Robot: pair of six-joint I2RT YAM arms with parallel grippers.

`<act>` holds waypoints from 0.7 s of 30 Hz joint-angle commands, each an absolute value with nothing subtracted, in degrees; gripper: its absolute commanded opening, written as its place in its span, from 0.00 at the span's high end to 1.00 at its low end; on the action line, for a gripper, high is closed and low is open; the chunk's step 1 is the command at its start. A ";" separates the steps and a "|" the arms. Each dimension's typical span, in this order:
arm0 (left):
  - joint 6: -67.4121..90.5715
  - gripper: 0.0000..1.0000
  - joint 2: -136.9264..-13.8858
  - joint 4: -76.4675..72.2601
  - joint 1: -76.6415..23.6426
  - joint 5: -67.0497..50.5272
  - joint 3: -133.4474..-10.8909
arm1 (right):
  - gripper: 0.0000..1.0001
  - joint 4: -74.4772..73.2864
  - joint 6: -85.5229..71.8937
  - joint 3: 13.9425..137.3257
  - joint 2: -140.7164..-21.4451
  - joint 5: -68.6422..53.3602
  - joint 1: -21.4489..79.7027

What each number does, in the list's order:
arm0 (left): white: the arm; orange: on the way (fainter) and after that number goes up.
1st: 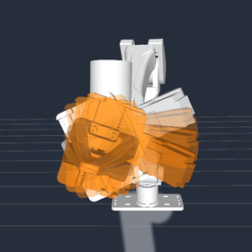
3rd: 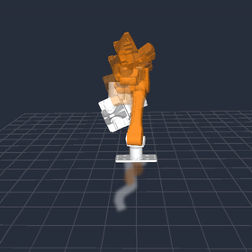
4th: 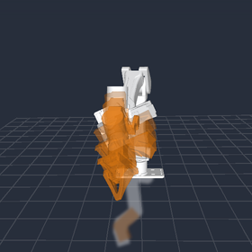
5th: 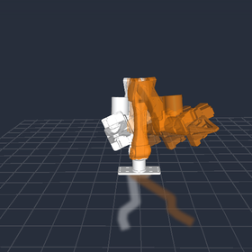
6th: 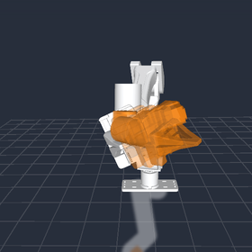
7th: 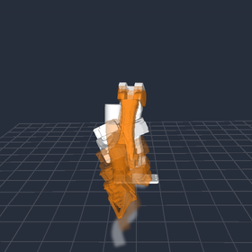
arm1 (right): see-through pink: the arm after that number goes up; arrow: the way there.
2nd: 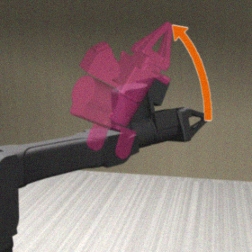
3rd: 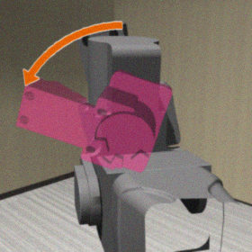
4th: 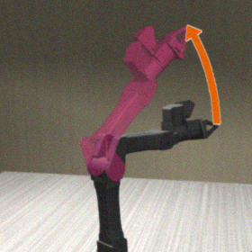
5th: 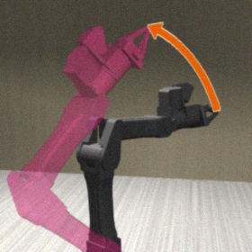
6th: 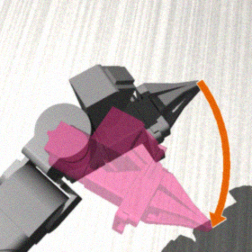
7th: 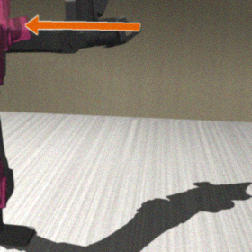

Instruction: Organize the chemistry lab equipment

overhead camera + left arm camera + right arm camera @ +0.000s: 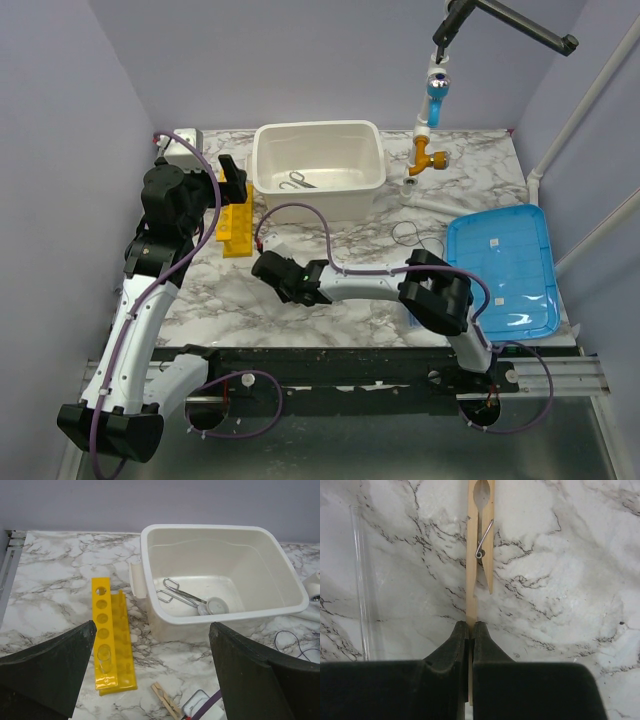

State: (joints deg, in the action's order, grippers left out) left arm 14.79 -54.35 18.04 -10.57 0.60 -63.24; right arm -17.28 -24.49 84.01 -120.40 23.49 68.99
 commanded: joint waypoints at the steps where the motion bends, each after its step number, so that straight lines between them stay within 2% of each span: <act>1: 13.41 0.01 -52.59 16.70 -10.46 3.95 -62.49 | 0.99 -18.39 -22.28 83.40 -113.21 28.78 69.42; 5: 13.14 0.01 -52.00 16.44 -10.46 4.55 -62.24 | 0.99 -17.23 -17.06 83.66 -105.26 34.22 69.00; 10: 13.36 0.02 -51.77 16.35 -10.46 3.87 -62.31 | 0.99 -13.56 -8.54 85.07 -99.78 33.28 64.22; 14: 13.18 0.02 -51.85 16.36 -10.46 4.04 -62.23 | 0.99 -13.18 -2.69 90.32 -100.54 27.67 57.88; 18: 13.10 0.01 -52.11 16.35 -10.46 3.83 -62.23 | 0.99 -12.45 2.47 94.62 -103.77 17.09 50.74; 21: 12.90 0.01 -52.20 16.11 -10.46 2.58 -62.31 | 0.99 -13.16 6.56 99.10 -108.21 16.00 47.32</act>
